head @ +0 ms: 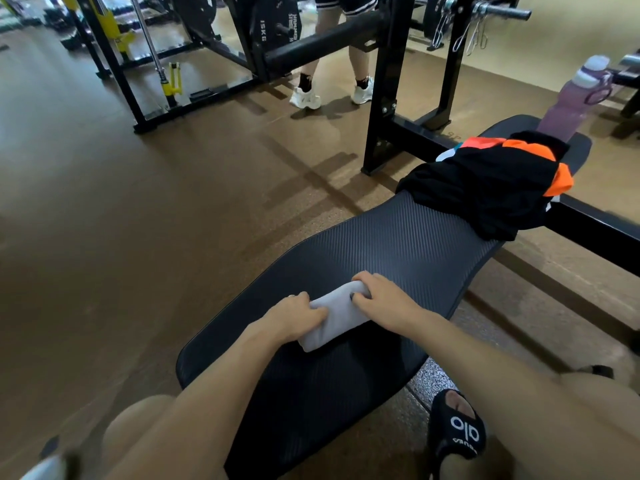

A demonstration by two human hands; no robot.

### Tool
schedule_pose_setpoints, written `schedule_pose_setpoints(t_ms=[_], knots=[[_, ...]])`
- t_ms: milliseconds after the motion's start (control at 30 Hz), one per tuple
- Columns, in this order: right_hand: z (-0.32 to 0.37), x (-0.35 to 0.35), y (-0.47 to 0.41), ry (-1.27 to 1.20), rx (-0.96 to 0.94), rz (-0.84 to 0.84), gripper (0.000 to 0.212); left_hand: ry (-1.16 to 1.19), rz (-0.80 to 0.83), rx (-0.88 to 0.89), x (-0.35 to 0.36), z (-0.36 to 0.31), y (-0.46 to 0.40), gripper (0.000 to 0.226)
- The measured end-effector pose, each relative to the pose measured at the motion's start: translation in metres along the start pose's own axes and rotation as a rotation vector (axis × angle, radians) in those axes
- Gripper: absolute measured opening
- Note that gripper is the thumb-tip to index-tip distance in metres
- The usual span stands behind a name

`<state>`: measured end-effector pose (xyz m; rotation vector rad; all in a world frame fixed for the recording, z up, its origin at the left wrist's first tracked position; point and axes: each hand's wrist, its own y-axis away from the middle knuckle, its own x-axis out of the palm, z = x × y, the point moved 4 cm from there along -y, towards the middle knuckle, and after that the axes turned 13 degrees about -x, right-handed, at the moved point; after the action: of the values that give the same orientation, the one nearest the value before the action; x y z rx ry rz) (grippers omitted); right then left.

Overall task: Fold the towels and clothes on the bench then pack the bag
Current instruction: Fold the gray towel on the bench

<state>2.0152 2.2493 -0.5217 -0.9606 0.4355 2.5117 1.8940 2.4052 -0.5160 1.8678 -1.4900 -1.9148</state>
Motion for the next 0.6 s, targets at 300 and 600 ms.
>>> schedule_pose_setpoints(t_ms=[300, 600], knots=[[-0.009, -0.003, 0.049, -0.041, 0.036, 0.012, 0.022, 0.005, 0.086, 0.137, 0.027, -0.021, 0.039, 0.029], [0.009, -0.051, 0.115, 0.232, -0.004, 0.055, 0.075, -0.295, -0.123, 0.428, 0.023, -0.075, 0.106, 0.019]])
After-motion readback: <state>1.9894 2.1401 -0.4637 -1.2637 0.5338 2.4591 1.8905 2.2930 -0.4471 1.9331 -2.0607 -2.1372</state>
